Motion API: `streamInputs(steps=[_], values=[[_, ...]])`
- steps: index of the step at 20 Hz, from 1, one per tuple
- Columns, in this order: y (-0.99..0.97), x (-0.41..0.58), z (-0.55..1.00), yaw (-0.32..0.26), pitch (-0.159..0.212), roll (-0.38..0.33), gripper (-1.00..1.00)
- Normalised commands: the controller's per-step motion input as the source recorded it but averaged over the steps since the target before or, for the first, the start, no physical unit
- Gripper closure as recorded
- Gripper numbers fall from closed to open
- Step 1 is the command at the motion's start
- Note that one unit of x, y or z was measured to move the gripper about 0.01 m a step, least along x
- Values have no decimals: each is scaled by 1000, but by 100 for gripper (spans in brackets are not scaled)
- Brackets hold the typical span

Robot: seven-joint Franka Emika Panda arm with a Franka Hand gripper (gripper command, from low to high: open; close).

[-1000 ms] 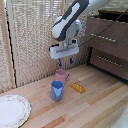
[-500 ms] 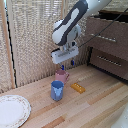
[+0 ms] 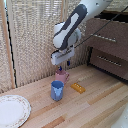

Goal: Propose to navigate your clamp on the clench of the first drawer. Use gentle force to register to the cabinet. Send posterior your swing mandate till over it lurks, a cup of pink essence. Fortify your grip after aiming concentric with the pink cup’s periphery. Manoeuvre the pink towards the cabinet's top. Drop your compression till the cup is resting inside.

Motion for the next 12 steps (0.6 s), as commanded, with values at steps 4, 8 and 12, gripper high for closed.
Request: streamInputs(steps=[4, 8, 12], values=[[0, 6, -326, -1, -30, 104, -100], [-4, 0, -270, -15, 0, 64, -100], [-7, 0, -180, -1, 8, 50, -100]])
